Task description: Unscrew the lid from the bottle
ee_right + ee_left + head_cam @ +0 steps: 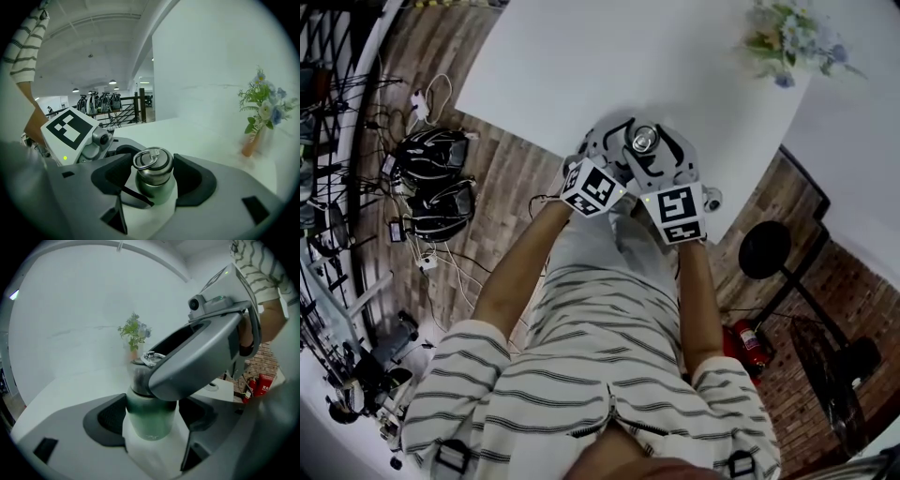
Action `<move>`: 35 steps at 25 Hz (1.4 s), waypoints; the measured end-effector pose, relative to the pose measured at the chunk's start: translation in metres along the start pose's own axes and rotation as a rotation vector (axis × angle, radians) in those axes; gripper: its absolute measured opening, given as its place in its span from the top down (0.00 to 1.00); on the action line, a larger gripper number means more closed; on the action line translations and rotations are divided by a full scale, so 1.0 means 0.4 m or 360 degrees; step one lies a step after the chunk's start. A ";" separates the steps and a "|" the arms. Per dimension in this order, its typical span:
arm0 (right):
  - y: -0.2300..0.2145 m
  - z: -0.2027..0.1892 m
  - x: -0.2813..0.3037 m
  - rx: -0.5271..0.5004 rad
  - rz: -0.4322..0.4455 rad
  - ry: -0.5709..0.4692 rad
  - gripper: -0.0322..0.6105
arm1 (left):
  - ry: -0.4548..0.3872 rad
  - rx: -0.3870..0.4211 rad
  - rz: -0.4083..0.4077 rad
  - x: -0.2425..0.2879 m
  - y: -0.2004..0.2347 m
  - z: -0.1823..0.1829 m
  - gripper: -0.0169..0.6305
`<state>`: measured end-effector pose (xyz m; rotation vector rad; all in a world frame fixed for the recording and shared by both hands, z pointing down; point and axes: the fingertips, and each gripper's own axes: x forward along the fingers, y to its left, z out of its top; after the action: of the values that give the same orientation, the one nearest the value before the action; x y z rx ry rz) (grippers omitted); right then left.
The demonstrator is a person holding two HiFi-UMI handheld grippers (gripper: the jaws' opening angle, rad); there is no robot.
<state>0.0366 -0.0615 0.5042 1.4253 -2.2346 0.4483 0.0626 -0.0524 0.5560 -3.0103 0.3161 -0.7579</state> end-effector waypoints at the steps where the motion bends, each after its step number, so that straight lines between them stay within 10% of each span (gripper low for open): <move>1: -0.002 0.001 0.001 0.0006 -0.0002 -0.0003 0.53 | -0.0006 0.0001 -0.0003 0.002 0.002 0.000 0.45; 14: -0.003 0.003 0.005 -0.0087 0.0061 0.0022 0.53 | -0.0075 -0.0005 -0.0018 -0.003 0.009 -0.004 0.46; 35: 0.021 -0.005 -0.006 -0.0660 0.0766 0.0072 0.53 | -0.0075 0.0014 -0.0060 -0.003 0.007 -0.004 0.46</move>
<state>0.0302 -0.0552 0.5041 0.6630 -2.4429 0.1432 0.0602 -0.0550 0.5565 -3.0288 0.2551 -0.6874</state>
